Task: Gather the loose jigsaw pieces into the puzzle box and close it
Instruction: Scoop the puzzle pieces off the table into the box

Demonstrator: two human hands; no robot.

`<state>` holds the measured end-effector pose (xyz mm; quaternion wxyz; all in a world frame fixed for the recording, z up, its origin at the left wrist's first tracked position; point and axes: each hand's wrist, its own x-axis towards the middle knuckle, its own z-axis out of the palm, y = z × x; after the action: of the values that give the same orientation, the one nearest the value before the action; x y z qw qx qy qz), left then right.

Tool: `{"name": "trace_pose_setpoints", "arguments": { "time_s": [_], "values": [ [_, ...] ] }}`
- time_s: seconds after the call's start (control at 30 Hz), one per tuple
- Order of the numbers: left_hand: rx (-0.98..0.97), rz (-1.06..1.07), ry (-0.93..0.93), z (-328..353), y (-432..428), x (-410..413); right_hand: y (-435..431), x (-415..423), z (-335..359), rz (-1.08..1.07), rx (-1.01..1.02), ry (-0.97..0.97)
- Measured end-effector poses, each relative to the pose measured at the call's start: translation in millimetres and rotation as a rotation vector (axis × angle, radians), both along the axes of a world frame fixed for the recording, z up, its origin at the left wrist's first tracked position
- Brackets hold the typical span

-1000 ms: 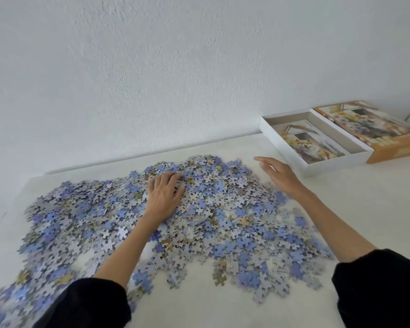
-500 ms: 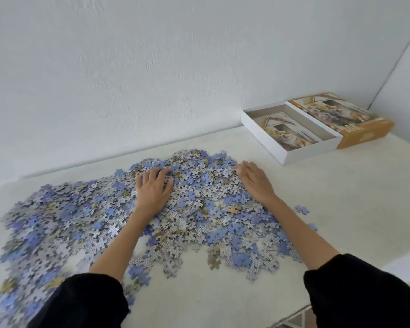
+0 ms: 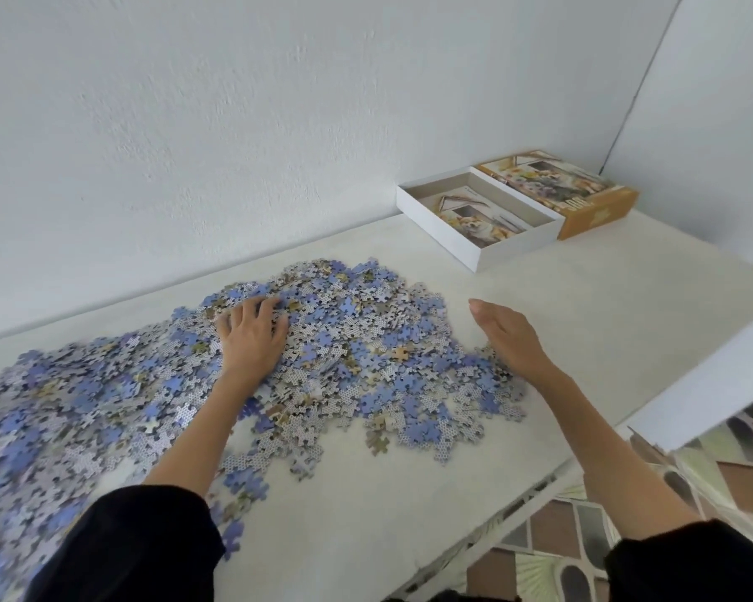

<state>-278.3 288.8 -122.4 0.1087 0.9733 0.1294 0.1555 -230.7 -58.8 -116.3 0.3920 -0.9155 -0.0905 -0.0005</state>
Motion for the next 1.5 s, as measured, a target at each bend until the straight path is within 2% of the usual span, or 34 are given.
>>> {"name": "trace_pose_setpoints", "arguments": {
  "time_s": [0.13, 0.27, 0.57, 0.63, 0.77, 0.8, 1.0, 1.13, 1.33, 1.5],
  "values": [
    [0.001, -0.003, 0.003, -0.2, -0.3, -0.1, -6.6, -34.6, -10.3, -0.036, -0.026, -0.021],
    [0.013, -0.002, 0.016, -0.7, 0.3, 0.6, 18.4, -67.0, -11.8, -0.084, -0.167, -0.032],
    [-0.005, -0.014, 0.011, 0.0, 0.7, -0.9, 72.5, -56.2, -13.5, -0.185, -0.270, -0.046],
    [-0.008, -0.017, 0.004, -1.0, 2.0, -0.7, 78.9, -49.5, -10.2, -0.190, -0.212, -0.054],
    [-0.009, -0.021, 0.002, -2.0, 2.9, -0.1, 77.5, -51.0, 6.1, -0.161, 0.117, -0.081],
    [-0.004, -0.021, 0.003, -2.3, 3.1, 0.2, 74.3, -56.7, 9.6, -0.165, 0.117, -0.094],
    [0.013, -0.021, 0.007, -3.4, 3.2, 0.9, 66.3, -117.8, -1.1, -0.071, -0.172, 0.005],
    [0.020, -0.023, 0.013, -4.3, 3.3, 1.3, 86.2, -129.6, -12.6, -0.040, -0.347, -0.019],
    [-0.016, -0.033, -0.019, -4.8, 2.6, 1.1, 109.7, -105.6, -11.1, -0.100, -0.415, -0.070],
    [-0.017, -0.034, -0.028, -5.3, 2.3, 1.5, 120.2, -88.7, -6.2, -0.121, -0.343, -0.063]
  ]
}}
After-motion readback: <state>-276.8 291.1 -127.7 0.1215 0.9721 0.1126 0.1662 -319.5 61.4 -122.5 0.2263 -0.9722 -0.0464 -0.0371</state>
